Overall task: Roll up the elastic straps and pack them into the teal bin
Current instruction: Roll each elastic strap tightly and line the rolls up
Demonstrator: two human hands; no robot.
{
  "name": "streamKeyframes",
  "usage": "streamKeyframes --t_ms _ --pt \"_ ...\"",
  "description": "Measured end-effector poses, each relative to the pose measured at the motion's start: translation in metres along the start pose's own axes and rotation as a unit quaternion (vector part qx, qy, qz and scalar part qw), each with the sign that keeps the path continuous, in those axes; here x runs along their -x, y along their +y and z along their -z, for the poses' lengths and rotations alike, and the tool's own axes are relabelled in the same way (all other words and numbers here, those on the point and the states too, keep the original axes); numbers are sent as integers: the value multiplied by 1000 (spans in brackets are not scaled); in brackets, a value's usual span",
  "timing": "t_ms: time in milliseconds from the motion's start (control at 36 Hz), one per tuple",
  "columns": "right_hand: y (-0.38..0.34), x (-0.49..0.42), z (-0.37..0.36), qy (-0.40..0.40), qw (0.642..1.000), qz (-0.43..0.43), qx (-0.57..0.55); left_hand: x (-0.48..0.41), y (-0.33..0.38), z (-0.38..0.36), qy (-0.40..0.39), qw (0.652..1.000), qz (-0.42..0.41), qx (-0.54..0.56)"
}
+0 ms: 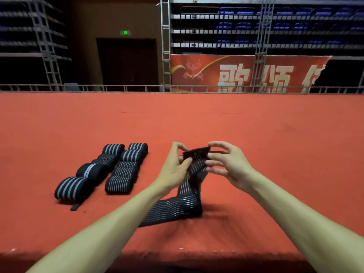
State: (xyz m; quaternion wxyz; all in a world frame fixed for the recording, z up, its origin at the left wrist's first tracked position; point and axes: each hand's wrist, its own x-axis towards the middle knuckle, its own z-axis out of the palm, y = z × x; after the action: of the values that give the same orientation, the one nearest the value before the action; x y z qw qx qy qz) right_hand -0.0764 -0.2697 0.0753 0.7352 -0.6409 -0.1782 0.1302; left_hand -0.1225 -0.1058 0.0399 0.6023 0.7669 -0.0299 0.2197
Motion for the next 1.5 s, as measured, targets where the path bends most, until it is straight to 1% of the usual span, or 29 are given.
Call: streamKeyframes --t_ms 28,83,139,194,250,306,389,472,556,611,667,694,750,806,889,1000,1139,1250,1389,1444,1500 --pt "0 -1 0 17 997 48 57 -1 4 3 10 1000 6 22" --pt "1 -3 -1 29 978 143 151 -3 12 12 15 999 4 34" --pt "2 -4 -3 0 956 216 198 -3 19 18 1 999 -6 34" --pt "2 -5 -9 -40 948 242 201 -2 23 20 -19 999 -14 36" --pt "3 -6 -15 -52 945 244 209 -1 25 21 -27 999 -23 30" --pt "4 -8 -17 -41 942 240 229 0 25 22 -37 999 -32 21" --pt "3 -8 -17 -35 946 232 223 2 27 25 -53 998 -38 -4" --pt "3 -8 -14 -57 945 233 221 2 29 28 -46 997 -46 -38" --pt "-2 -10 -10 -75 950 228 202 2 32 30 -40 996 -64 -43" --pt "-7 -14 -7 -58 946 251 196 3 32 32 -63 995 -72 -36" --pt "-13 -19 -5 -31 947 268 176 5 28 31 -106 991 -73 -31" --pt "-17 -22 -5 -18 947 274 168 5 25 31 -125 987 -81 -52" --pt "-24 -26 -2 4 944 287 162 4 16 28 -158 974 -99 -128" --pt "-31 -30 1 12 941 295 163 5 9 25 -169 967 -91 -165" --pt "-36 -35 9 20 941 302 154 9 -1 19 -166 968 -75 -174" --pt "-40 -39 19 46 943 301 131 16 -8 12 -191 957 -64 -210" --pt "-52 -44 36 77 942 307 110 19 -10 2 -216 948 -56 -228" --pt "-66 -45 49 102 939 316 87 13 -18 -5 -215 941 -49 -259" --pt "-74 -40 65 103 936 323 95 5 -22 -5 -199 949 -2 -246" --pt "-73 -38 71 104 935 323 105 1 -19 -10 -180 958 19 -222" --pt "-72 -35 76 100 933 321 126 -4 -19 -18 -165 970 39 -173"
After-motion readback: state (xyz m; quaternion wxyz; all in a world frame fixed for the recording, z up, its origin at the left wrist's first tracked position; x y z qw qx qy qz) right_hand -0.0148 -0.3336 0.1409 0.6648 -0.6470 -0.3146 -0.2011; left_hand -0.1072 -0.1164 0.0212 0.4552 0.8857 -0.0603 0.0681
